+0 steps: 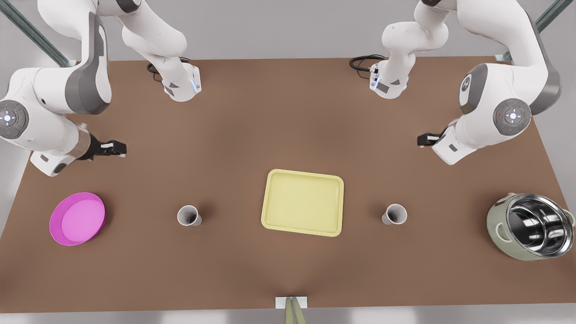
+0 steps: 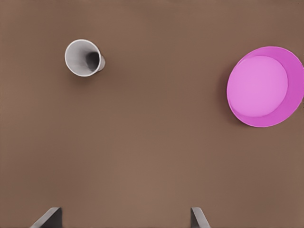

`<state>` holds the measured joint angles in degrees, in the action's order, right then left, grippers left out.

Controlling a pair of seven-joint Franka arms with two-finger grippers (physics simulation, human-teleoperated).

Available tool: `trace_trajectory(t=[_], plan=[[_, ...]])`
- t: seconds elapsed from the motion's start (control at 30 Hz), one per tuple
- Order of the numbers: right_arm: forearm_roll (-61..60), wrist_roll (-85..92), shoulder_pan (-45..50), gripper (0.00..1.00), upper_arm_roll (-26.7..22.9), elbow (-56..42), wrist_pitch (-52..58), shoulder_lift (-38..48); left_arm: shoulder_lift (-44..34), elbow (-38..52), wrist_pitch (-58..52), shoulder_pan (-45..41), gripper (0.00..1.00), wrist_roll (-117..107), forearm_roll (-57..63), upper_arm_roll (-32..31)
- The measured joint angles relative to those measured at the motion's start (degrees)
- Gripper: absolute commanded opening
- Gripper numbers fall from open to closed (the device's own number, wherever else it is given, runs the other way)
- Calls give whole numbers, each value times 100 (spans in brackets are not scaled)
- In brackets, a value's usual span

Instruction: Use both arms to respectively pick up the white IKEA cups from the middle-left and middle-right positions, then place the white IKEA cups onto the middle-middle tray, ensuring that the cups remain upright and do not tip over

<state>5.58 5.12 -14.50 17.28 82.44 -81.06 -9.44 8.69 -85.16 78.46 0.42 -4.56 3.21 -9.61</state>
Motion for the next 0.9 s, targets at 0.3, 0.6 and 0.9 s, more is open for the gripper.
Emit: trace_trajectory(t=[0.3, 0.6, 0.9], plan=[[433, -31, 599, 100, 44, -72, -1408, -1814, 974, -1185, 2163, 156, 100, 52, -44, 478], [644, -270, 838, 100, 46, -50, -2901, -2821, 2191, -827, 4622, 177, 100, 52, -32, 475], [655, -490, 860, 100, 48, 194, -3676, -3217, 2466, -892, 5489, 160, 100, 51, -43, 428]])
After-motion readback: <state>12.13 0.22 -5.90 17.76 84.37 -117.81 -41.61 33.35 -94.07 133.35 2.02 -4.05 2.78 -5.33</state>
